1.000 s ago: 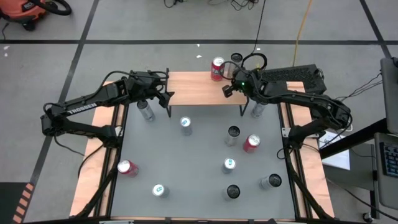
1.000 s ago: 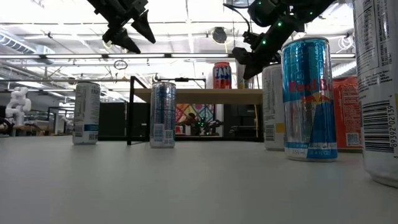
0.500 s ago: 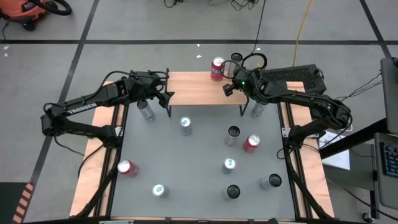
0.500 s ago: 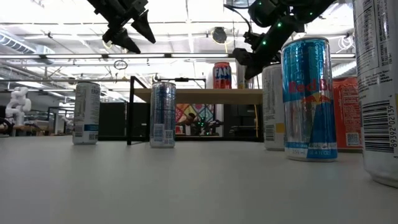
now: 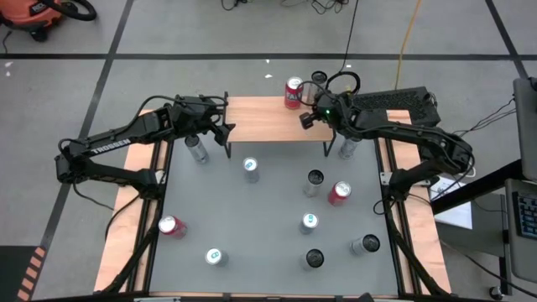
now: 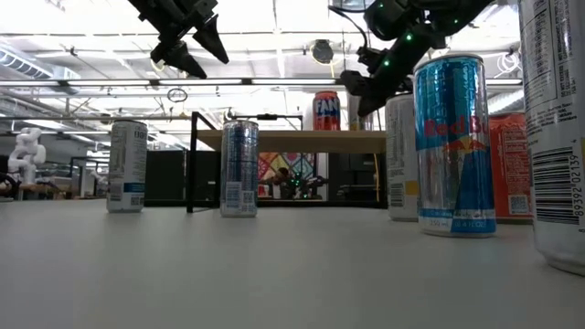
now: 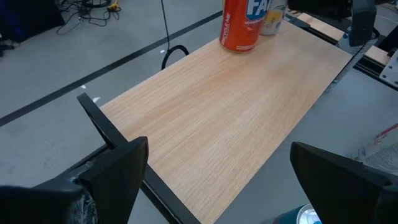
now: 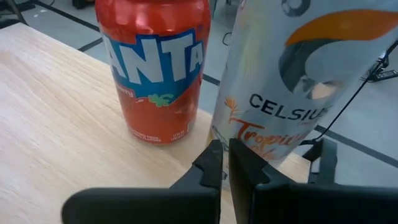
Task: Place canned beverage on shelf
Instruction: Adjust the yellow soda can on the shelf, then put the right orange soda can on the shelf aligned with the other orange soda can
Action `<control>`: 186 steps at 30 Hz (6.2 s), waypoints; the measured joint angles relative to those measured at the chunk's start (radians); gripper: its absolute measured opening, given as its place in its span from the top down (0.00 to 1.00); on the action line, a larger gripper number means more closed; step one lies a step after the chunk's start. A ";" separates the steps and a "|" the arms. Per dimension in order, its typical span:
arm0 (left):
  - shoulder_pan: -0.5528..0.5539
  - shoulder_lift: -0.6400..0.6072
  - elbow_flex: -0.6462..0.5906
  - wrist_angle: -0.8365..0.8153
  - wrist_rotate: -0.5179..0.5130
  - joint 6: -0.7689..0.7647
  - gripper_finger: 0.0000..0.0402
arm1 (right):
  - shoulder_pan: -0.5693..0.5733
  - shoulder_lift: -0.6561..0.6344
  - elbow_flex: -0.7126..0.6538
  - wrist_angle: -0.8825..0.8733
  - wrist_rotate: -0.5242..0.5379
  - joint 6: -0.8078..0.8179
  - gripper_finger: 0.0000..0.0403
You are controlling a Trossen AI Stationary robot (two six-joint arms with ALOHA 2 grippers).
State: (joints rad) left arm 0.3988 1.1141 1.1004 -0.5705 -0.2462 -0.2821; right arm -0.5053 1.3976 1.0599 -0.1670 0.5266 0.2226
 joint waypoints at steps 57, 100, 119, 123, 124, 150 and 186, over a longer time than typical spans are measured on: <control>-0.151 0.005 0.000 -0.132 0.026 -0.250 0.02 | 0.146 -0.044 0.880 -1.080 -0.426 -0.191 1.00; -0.498 0.005 0.000 -0.277 0.033 -0.540 0.02 | 0.384 -0.021 0.879 -1.161 -0.710 0.456 1.00; -0.539 0.004 0.000 -0.367 -0.015 -0.490 0.02 | 0.605 -0.040 0.735 -1.402 -0.349 0.385 0.81; -0.539 0.004 0.000 -0.367 -0.024 -0.497 0.02 | 0.604 -0.111 0.597 -1.368 -0.364 0.366 0.75; -0.539 0.004 0.000 -0.367 -0.029 -0.497 0.02 | 0.604 -0.142 0.554 -1.337 -0.374 0.356 0.73; -0.536 0.005 0.000 -0.363 -0.132 -0.549 0.02 | 0.603 -0.392 -0.078 -0.884 -0.584 0.261 0.22; -0.536 0.005 0.000 -0.363 -0.131 -0.546 0.02 | 0.608 -0.372 -0.188 -0.798 -0.568 0.156 0.22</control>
State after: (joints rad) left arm -0.1371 1.1189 1.1004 -0.9333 -0.3775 -0.8284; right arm 0.1032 1.0251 0.8718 -0.9651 -0.0419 0.3784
